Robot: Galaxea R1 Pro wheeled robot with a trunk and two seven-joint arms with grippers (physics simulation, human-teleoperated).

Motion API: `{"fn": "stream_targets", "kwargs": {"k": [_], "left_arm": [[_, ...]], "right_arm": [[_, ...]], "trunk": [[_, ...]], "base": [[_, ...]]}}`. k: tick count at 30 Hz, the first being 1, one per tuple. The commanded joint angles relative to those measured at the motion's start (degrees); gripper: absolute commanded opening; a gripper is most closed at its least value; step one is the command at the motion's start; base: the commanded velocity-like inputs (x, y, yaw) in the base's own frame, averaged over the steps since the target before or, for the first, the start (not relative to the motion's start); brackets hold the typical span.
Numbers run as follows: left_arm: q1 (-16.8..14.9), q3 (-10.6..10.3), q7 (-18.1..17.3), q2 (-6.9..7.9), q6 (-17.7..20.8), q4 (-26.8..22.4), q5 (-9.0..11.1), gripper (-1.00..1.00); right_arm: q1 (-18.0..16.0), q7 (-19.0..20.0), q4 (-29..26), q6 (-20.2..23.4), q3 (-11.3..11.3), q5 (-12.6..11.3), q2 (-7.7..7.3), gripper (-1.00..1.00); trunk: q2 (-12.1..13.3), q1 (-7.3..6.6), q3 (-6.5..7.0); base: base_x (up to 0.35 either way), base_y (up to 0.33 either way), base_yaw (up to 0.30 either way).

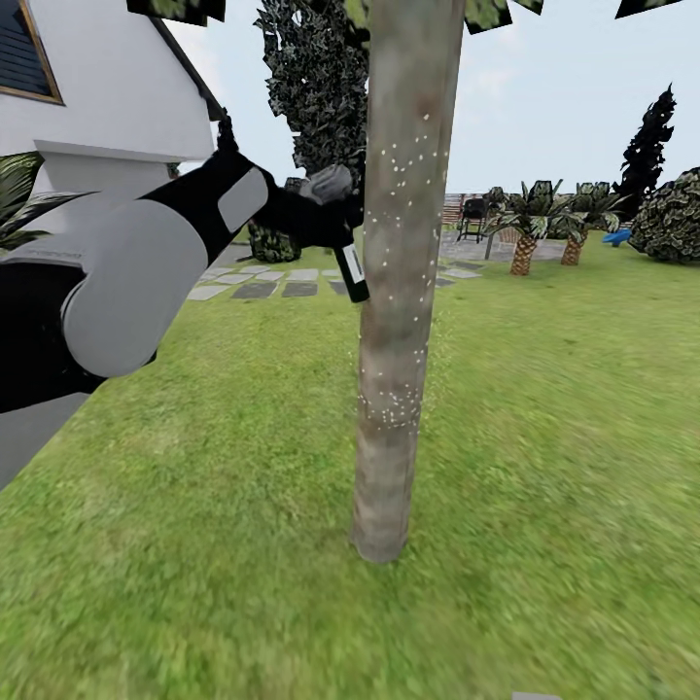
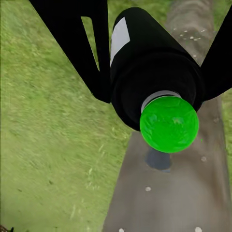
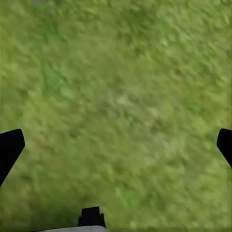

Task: In the garden, pick up the pesticide atomizer on the floor and spray pesticide onto both trees until each tree trunk is fully covered.

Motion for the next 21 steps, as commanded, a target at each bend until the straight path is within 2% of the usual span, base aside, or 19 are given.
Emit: {"fn": "stream_targets", "kwargs": {"k": [1,2,5,6,8,10,12,13,16,21], "left_arm": [[-0.04,-0.10,0.02,0.00,-0.08,-0.49,-0.69,-1.00],[-0.04,-0.12,-0.10,0.00,-0.24,-0.64,-2.14,-1.00],[-0.04,-0.04,-2.18,0.00,-0.52,-0.37,-8.41,-1.00],[-0.04,-0.05,-4.95,0.00,-0.64,-0.27,-12.51,-1.00],[-0.04,-0.01,-8.48,0.00,-1.03,-0.21,-18.63,-1.00],[-0.04,0.07,-12.43,0.00,-3.02,0.25,-21.90,-1.00],[-0.01,0.14,-18.05,0.00,-5.18,1.97,-23.62,-1.00],[0.04,0.16,-18.98,0.00,-5.51,2.21,-23.84,-1.00],[0.68,0.21,-20.34,0.00,-6.09,2.59,-24.15,-1.00],[4.77,0.24,-20.68,0.00,-6.29,2.72,-24.27,-1.00]], "right_arm": [[-0.10,0.01,0.23,-0.40,0.50,-0.58,0.02,1.00],[-0.10,0.01,0.23,-0.40,0.50,-0.58,0.02,1.00],[-0.10,0.01,0.23,-0.40,0.51,-0.58,0.02,1.00],[-0.10,0.01,0.23,-0.40,0.51,-0.58,0.02,1.00],[-0.10,0.01,0.23,-0.40,0.52,-0.58,0.02,1.00],[-0.10,0.01,0.23,-0.40,0.52,-0.58,0.02,1.00],[-0.10,0.01,0.23,-0.40,0.52,-0.58,0.02,1.00],[-0.10,0.01,0.23,-0.40,0.52,-0.58,0.02,1.00],[-0.10,0.01,0.23,-0.40,0.52,-0.58,0.02,1.00],[-0.10,0.01,0.23,-0.40,0.52,-0.58,0.02,1.00]], "trunk": [[-0.07,0.02,-0.09],[-0.07,0.02,-0.09],[-0.07,0.02,-0.09],[-0.07,0.02,-0.09],[-0.07,0.02,-0.09],[-0.07,0.02,-0.09],[-0.07,0.02,-0.09],[-0.07,0.02,-0.09],[-0.07,0.02,-0.09],[-0.07,0.02,-0.09]], "base": [[0.000,0.000,0.000],[0.000,0.000,0.000],[0.000,0.000,0.000],[0.000,0.000,0.000],[0.000,0.000,0.000],[0.000,0.000,0.000],[0.000,0.000,0.000],[0.000,0.000,0.000],[0.000,0.000,0.000],[0.000,0.000,0.000]]}}
